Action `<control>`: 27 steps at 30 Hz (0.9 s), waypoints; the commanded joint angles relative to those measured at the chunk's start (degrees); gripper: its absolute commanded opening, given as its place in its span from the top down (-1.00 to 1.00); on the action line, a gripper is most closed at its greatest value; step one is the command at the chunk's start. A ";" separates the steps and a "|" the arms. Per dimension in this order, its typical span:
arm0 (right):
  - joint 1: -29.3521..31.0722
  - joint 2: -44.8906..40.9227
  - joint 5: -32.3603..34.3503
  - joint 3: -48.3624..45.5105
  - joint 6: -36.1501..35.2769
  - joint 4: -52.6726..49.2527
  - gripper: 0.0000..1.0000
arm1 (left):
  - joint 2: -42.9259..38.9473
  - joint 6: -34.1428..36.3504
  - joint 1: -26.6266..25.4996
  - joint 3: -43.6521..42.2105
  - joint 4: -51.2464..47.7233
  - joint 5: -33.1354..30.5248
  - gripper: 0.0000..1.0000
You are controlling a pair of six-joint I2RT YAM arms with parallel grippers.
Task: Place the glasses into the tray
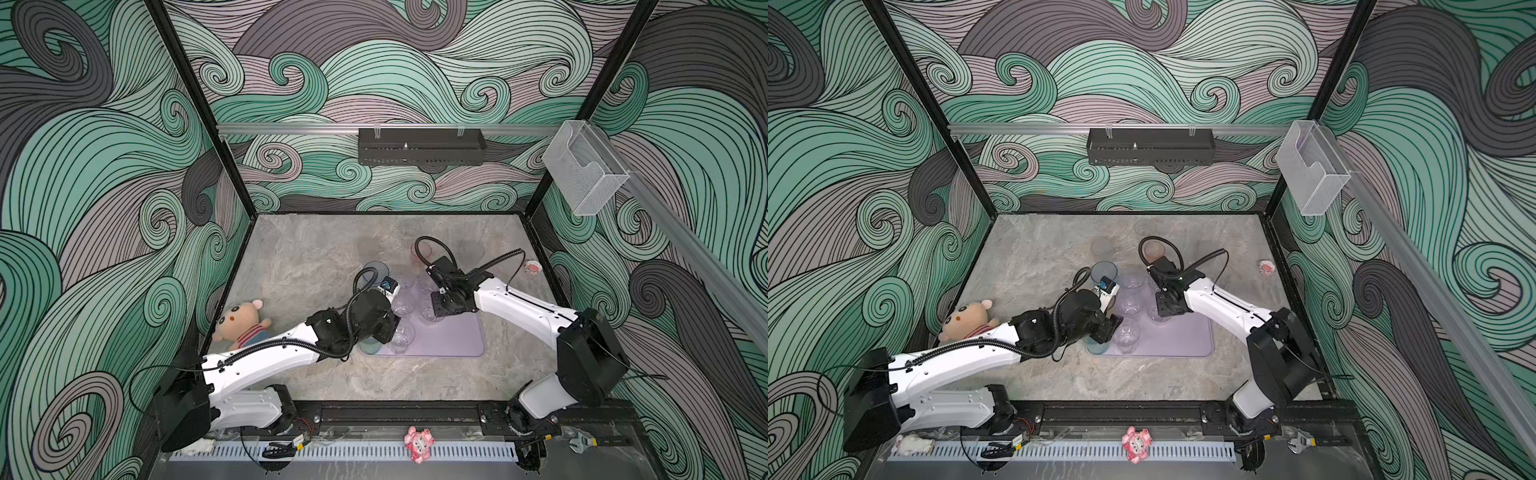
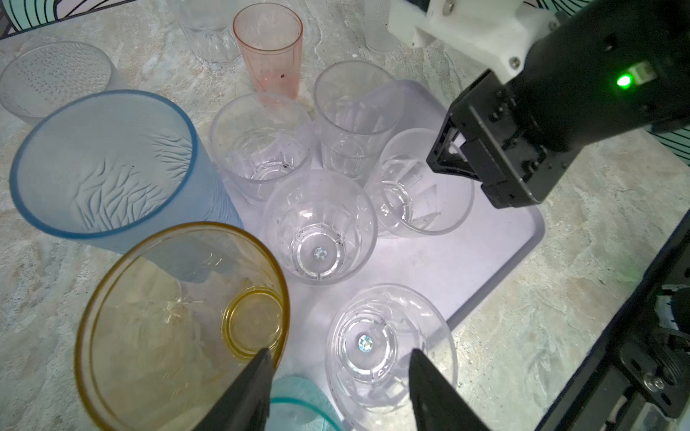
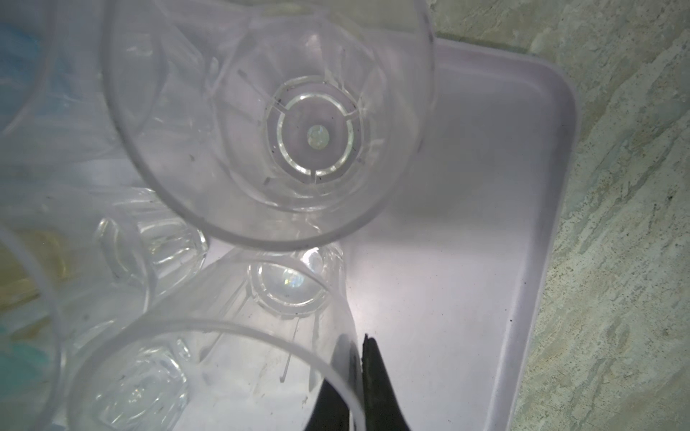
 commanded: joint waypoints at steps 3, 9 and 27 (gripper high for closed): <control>0.32 0.60 1.00 2.09 -0.79 -1.12 0.87 | -0.30 0.12 -0.15 1.71 -1.62 -1.62 -0.23; 0.23 -0.23 0.38 2.22 -0.79 -3.00 0.83 | -0.87 0.28 -0.20 1.60 -1.56 -2.87 -0.24; -4.61 8.55 -1.54 31.28 -3.78 -6.97 0.46 | -7.30 10.73 17.86 6.15 -0.36 -2.59 -0.38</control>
